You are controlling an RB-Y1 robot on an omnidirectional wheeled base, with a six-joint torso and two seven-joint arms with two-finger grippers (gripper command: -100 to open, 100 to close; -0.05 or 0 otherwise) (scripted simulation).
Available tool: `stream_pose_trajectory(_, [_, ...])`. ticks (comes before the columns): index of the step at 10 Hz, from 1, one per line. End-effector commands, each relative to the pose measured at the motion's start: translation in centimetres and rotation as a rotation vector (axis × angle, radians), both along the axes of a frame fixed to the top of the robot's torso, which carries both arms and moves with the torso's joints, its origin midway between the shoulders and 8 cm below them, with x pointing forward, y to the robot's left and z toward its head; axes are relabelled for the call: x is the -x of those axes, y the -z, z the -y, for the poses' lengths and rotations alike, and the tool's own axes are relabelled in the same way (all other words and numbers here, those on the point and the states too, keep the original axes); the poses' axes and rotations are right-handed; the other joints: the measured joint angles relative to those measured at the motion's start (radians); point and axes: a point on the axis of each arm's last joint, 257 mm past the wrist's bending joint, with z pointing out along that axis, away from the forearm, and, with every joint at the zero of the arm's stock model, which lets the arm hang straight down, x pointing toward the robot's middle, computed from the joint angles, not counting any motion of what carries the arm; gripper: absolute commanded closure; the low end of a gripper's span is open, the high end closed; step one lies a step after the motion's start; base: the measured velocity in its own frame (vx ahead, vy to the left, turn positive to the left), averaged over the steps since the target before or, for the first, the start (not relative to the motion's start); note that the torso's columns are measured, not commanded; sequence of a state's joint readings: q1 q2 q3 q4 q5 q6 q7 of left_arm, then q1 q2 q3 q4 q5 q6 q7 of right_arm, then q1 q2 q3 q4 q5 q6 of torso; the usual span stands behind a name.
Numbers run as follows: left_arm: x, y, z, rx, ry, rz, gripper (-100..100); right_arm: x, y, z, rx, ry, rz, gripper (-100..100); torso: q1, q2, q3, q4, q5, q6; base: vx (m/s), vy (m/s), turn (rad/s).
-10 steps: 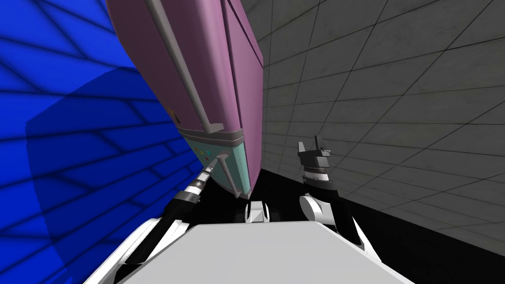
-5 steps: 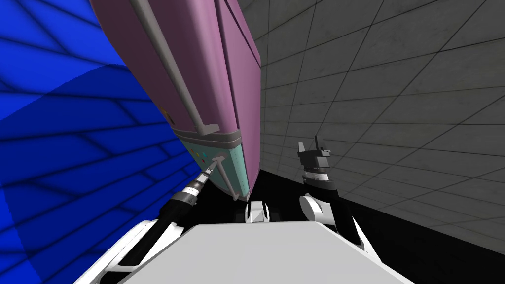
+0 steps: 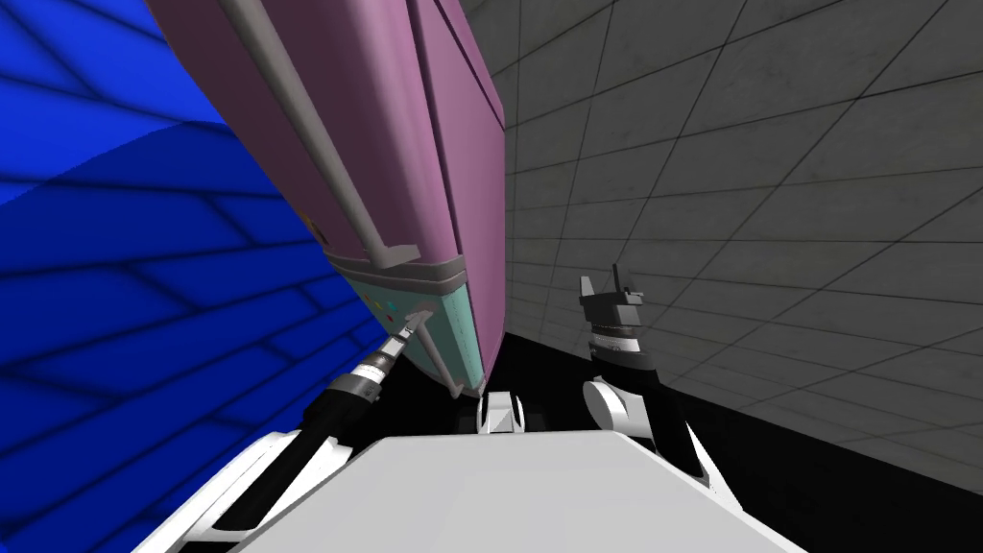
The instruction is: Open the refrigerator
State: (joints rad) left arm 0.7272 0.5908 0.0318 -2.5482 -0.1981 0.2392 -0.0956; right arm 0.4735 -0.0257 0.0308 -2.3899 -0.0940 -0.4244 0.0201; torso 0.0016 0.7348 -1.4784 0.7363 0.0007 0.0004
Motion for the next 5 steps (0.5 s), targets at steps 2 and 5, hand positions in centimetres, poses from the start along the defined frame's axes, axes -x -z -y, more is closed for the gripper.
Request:
stream_pose_trajectory(2, [-1.6,-0.5,0.5,0.003,0.042,0.05,100,0.0,0.0,0.0,0.0,0.0,0.0,0,0.007,0.002,0.002,0.0,0.003,0.007,-0.196,0.153,-0.308])
stream_pose_trajectory(5, [-3.4,1.1,-1.2,-0.01,0.016,0.035,100,0.0,0.0,0.0,0.0,0.0,0.0,0,0.001,-0.003,-0.001,-0.001,0.001,-0.002,-0.159,0.06,0.019])
